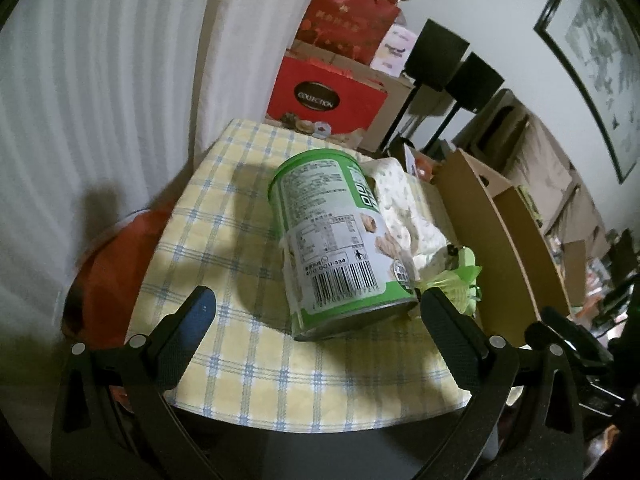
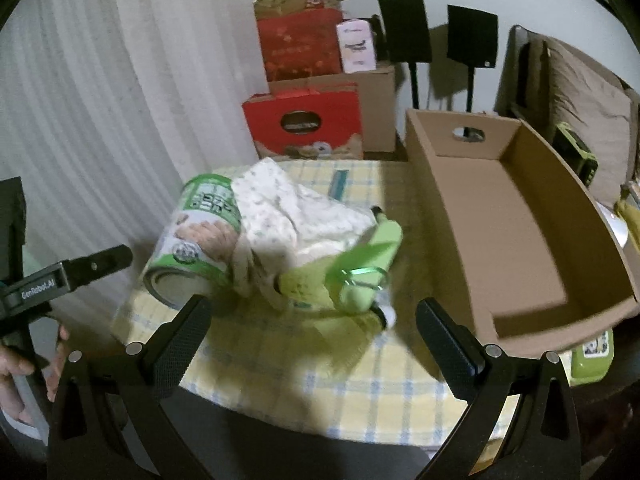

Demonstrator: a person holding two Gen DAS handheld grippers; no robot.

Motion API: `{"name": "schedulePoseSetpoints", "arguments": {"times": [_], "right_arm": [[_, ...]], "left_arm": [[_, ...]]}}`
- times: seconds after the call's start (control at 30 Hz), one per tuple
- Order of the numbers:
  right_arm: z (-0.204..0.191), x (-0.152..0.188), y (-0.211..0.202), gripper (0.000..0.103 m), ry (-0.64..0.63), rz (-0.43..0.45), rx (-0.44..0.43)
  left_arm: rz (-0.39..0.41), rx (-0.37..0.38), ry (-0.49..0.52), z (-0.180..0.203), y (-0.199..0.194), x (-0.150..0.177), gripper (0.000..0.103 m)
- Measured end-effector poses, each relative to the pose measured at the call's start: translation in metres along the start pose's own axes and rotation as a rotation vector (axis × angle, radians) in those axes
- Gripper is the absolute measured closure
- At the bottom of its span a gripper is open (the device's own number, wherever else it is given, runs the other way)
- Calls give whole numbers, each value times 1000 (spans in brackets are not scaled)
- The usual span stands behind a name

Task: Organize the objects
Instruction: 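Reach both tools toward the green coconut roll can, then grasp the green can between both tools and lift it off the table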

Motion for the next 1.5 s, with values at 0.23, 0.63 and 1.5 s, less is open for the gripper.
{"name": "schedulePoseSetpoints", "arguments": {"times": [0.23,0.63,1.5], "right_arm": [[-25,-15,21,0,-20,-28,-141],[-78,-27,65,1,-41,-84,-348],[-116,-9,113,1,-130,-209,-400]], "left_arm": [[-24,38,-35,-12,17,-11,1],[-79,168,-179,-40,59,-24,1],[-204,406,-250,-44,100,-18,1]]}}
Point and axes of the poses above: each gripper's, at about its wrist camera, not at the fingertips, and y roughly the way its jaws point, z to its right, x to its underside, the point moved 4 cm from there along y, roughly the way its jaws point, and after that the axes turned 6 degrees about x, right-handed, at the moved point
